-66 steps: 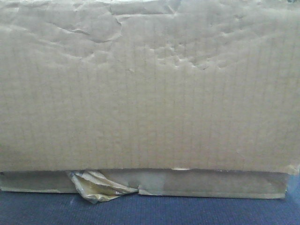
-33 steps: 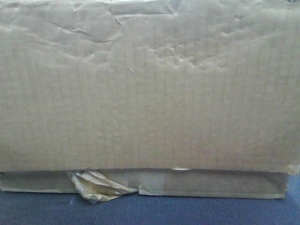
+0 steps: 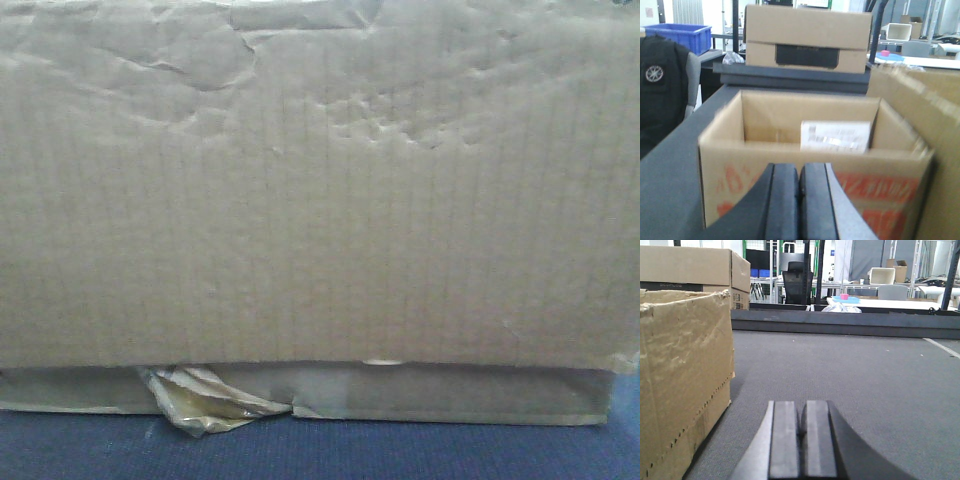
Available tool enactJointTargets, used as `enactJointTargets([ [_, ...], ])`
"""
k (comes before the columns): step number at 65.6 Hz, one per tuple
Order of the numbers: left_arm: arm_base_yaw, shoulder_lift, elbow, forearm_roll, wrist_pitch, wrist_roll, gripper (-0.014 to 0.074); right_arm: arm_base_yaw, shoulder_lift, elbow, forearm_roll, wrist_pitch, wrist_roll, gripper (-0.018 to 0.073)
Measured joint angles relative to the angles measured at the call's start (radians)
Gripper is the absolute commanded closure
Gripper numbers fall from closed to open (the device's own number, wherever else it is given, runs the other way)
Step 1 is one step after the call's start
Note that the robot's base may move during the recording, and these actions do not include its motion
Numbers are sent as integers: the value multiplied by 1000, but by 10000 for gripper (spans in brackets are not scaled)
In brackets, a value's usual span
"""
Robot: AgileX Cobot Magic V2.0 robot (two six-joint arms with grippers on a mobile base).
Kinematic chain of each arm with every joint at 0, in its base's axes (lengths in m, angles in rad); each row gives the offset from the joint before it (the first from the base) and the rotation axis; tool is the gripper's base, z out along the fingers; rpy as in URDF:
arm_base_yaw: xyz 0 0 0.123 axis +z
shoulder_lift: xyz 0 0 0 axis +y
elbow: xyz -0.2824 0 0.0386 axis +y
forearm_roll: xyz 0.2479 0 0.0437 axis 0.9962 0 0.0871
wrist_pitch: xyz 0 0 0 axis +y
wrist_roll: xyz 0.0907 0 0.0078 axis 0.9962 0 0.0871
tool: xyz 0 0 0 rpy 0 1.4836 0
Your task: Stack two boxes on right shelf middle
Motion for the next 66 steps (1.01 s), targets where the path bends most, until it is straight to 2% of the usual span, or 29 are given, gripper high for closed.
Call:
enactJointTargets([
  [14,0,168,-286,-5,238,0,707,0,0,0,0,0,0,721],
  [30,0,543,-580,-11,561,0,707,0,0,0,0,0,0,721],
  [36,0,669,-667,-11,607,0,707,0,0,0,0,0,0,721],
  [51,0,885,-808,-16,640,0,707,0,0,0,0,0,0,721],
  [58,0,1004,-907,-19,729,2,707,0,0,0,0,0,0,721],
  [66,22,1133,-1020,-33,849,68,707,0,0,0,0,0,0,721],
])
